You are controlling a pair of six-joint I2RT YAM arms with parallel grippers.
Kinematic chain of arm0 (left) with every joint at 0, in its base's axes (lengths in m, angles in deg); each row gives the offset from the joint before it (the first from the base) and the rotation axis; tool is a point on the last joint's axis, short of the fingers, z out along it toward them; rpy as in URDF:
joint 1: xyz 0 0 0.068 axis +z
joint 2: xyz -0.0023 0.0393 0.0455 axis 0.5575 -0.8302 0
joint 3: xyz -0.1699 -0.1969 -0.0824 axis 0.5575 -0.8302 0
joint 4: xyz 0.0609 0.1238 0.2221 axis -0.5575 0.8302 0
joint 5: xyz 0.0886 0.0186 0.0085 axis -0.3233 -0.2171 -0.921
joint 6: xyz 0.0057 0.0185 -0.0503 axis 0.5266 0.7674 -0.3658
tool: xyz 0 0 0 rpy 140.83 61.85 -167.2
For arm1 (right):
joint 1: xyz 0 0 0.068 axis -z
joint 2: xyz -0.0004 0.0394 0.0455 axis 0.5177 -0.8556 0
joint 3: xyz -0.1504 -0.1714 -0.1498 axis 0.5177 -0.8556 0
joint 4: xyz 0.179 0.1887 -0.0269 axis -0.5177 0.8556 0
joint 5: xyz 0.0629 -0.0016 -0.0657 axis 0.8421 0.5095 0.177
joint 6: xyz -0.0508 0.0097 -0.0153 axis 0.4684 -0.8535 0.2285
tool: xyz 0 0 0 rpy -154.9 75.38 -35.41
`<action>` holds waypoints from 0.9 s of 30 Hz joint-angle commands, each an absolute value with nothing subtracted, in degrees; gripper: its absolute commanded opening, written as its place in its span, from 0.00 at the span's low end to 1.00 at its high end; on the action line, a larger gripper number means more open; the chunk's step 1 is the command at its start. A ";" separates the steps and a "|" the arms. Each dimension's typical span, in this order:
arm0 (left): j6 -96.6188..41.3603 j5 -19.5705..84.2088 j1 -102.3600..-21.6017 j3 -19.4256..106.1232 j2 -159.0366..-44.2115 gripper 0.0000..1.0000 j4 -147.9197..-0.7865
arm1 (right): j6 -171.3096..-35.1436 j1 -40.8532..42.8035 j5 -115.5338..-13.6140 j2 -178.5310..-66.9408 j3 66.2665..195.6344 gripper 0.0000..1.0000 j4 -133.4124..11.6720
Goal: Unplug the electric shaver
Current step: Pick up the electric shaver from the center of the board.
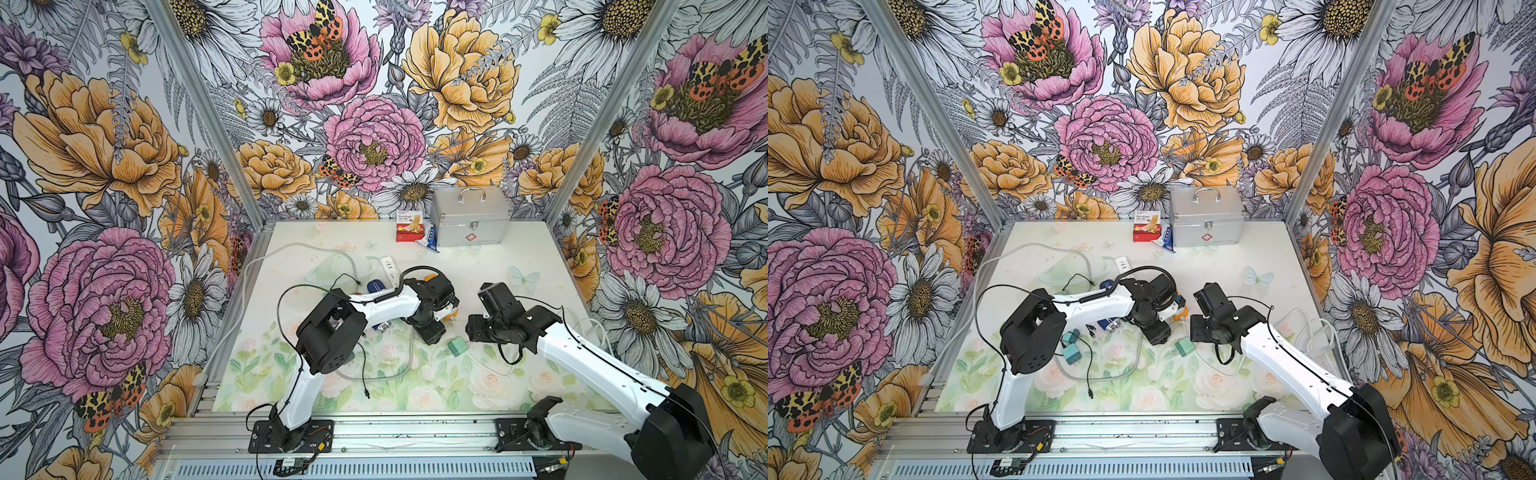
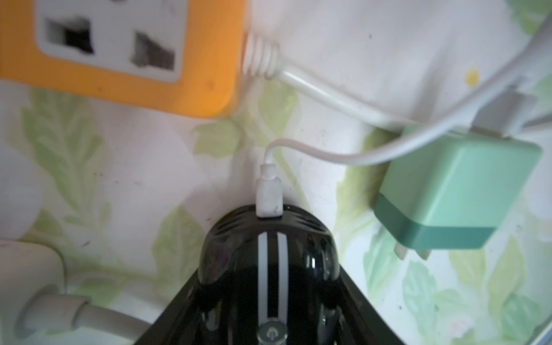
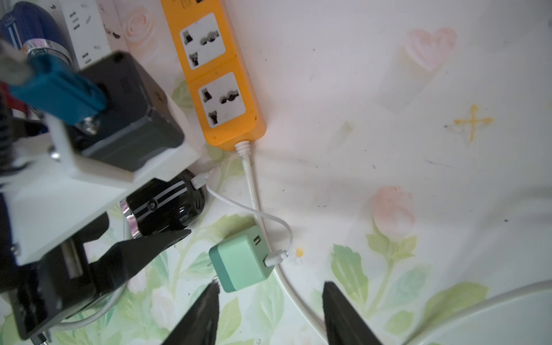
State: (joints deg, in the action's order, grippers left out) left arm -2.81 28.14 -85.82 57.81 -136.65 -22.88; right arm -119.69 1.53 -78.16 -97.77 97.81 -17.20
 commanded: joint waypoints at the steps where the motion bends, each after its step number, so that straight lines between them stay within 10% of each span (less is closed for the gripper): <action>1: -1.19 32.95 -85.30 56.70 -131.09 0.48 -22.32 | -118.57 1.83 -79.17 -94.08 95.17 0.57 -23.47; 12: -4.32 36.42 -83.49 55.76 -126.78 0.49 -21.56 | -133.69 3.57 -58.86 -97.15 90.77 0.54 -38.19; 27: -6.36 42.15 -83.23 58.85 -126.46 0.49 -21.51 | -155.32 8.37 -55.41 -87.92 84.79 0.56 -42.91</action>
